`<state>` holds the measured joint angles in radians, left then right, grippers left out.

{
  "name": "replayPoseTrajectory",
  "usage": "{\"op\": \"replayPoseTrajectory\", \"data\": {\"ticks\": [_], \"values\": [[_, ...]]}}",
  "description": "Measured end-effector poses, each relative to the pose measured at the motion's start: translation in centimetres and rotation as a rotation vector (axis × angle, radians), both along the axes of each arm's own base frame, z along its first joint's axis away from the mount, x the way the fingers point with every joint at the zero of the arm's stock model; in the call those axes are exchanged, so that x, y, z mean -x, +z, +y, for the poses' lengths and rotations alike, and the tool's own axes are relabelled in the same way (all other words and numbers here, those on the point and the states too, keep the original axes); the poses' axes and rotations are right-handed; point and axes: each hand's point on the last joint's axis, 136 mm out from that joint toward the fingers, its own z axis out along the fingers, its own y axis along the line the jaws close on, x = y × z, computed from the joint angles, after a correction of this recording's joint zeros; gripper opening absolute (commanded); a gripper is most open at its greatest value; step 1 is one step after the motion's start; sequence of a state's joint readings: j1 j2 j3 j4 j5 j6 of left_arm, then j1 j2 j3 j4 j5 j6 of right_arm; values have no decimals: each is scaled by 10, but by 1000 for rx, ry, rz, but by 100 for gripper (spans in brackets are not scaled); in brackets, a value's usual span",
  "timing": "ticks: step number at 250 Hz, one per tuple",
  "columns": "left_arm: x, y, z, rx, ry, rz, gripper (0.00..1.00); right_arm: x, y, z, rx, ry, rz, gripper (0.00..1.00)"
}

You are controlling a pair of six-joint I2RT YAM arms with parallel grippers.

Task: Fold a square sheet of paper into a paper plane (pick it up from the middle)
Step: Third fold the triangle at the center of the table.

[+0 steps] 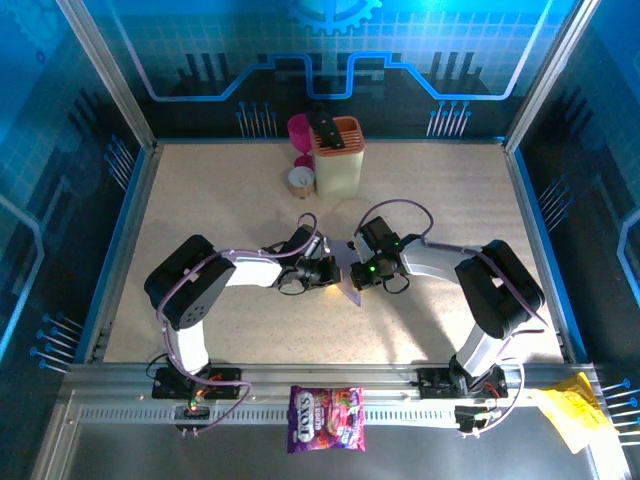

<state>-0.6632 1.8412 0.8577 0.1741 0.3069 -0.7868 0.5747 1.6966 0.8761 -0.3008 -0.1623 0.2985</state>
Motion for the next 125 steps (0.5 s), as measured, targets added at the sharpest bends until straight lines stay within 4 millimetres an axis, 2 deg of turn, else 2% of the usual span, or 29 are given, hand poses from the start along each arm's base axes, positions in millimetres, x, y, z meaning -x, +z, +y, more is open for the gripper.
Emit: {"op": "replayPoseTrajectory", "data": {"ticks": [18,42,60,92,125], "values": [[0,0,0,3,0,-3,0,0,1,0,-2,1,1,0],[0,0,0,5,0,-6,0,2,2,-1,0,-3,6,33],[-1,0,0,4,2,-9,0,4,8,-4,-3,-16,13,43],[-1,0,0,5,2,-10,0,3,33,-8,-30,-42,-21,41],[-1,0,0,5,2,-10,0,3,58,-4,-91,-64,-56,18]]}}
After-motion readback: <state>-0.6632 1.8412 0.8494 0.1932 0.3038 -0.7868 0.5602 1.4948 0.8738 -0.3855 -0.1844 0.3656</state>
